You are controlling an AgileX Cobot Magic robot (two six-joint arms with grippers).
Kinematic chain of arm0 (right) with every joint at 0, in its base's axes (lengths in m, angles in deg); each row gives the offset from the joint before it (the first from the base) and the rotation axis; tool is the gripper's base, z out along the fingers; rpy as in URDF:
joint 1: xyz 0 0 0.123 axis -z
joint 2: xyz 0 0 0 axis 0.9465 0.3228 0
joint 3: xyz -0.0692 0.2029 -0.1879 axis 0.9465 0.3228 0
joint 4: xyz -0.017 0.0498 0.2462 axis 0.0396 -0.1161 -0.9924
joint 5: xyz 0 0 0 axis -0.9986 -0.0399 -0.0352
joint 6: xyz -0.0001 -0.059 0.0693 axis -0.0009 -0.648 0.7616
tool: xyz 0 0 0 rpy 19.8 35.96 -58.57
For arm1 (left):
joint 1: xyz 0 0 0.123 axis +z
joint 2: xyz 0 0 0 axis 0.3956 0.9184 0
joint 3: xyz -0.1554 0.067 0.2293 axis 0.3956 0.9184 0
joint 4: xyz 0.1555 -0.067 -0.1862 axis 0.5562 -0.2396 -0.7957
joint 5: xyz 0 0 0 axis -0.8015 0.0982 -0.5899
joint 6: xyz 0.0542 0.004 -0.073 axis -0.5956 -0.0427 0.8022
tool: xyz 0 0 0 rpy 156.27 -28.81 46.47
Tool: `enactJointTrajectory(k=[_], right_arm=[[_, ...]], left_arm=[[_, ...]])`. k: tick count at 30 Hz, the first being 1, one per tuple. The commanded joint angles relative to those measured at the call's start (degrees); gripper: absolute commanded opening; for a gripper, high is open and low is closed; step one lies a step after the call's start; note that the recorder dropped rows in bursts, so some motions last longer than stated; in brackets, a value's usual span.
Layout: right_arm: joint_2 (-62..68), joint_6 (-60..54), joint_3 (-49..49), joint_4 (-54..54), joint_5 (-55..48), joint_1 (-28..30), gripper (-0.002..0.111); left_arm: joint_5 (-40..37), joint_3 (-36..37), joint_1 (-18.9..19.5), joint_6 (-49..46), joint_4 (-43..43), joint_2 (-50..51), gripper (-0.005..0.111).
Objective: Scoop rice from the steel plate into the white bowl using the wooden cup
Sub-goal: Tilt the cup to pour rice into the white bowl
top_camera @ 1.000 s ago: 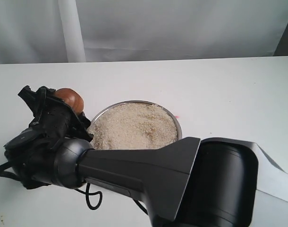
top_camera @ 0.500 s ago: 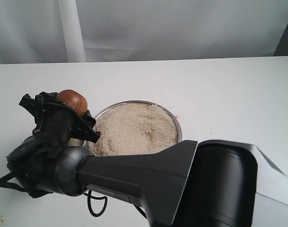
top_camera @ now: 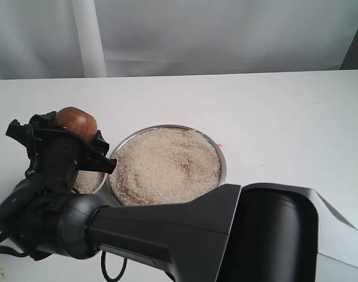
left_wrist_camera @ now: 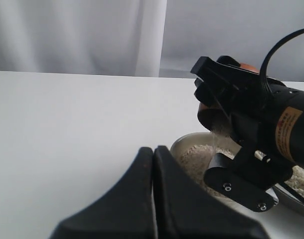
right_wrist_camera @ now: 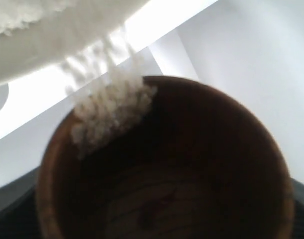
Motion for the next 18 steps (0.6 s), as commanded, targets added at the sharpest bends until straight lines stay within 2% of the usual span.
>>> enactJointTrajectory(k=[1, 18], right_arm=[[-0.6, -0.45, 0.15, 3.27, -1.97, -0.48, 0.0], [-0.6, 0.45, 0.15, 5.2, -3.28, -0.58, 0.0]], left_arm=[[0.21, -0.16, -0.24, 0.06, -0.27, -0.17, 0.0], [0.21, -0.16, -0.24, 0.08, -0.27, -0.17, 0.0]])
